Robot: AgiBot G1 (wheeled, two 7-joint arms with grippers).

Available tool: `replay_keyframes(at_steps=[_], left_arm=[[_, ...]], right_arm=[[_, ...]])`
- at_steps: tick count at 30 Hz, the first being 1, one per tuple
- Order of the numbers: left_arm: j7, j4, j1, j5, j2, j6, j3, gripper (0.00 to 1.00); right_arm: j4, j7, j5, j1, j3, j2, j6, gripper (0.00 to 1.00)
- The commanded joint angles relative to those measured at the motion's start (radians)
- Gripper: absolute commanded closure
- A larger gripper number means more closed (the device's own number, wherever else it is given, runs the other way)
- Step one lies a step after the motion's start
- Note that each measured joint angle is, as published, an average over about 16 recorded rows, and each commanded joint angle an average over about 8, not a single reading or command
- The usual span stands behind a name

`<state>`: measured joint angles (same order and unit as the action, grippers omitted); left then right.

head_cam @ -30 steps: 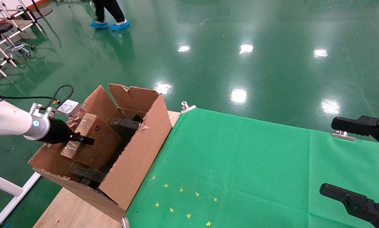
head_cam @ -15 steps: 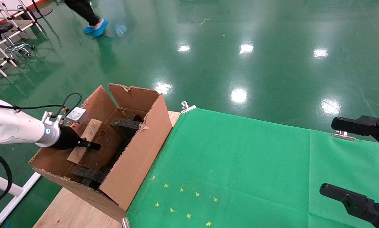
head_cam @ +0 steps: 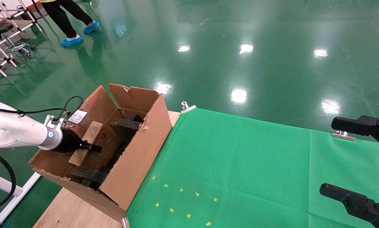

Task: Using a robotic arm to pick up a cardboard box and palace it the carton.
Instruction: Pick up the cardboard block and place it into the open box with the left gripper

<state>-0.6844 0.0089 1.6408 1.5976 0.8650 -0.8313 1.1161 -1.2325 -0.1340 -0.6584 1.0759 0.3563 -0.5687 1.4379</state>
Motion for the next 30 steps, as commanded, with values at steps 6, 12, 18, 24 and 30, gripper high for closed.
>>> replay_keyframes(at_steps=[6,12,18,24,30], left_arm=[[-0.002,0.000,-0.002,0.000,0.001,0.002,0.000,0.00],[-0.001,0.001,0.001,0.001,-0.001,0.001,0.000,0.00],[0.000,0.001,0.011,0.004,-0.006,-0.003,0.003,0.00],[0.002,-0.002,0.028,0.008,-0.010,-0.009,0.005,0.00],[0.007,-0.012,0.056,0.000,-0.021,-0.020,0.000,0.00]], right_arm=[[0.000,0.000,0.000,0.000,0.000,0.000,0.000,0.00],[0.000,0.000,0.000,0.000,0.000,0.000,0.000,0.00],[0.000,0.000,0.000,0.000,0.000,0.000,0.000,0.00],[0.000,0.000,0.000,0.000,0.000,0.000,0.000,0.00],[0.000,0.000,0.000,0.000,0.000,0.000,0.000,0.00]])
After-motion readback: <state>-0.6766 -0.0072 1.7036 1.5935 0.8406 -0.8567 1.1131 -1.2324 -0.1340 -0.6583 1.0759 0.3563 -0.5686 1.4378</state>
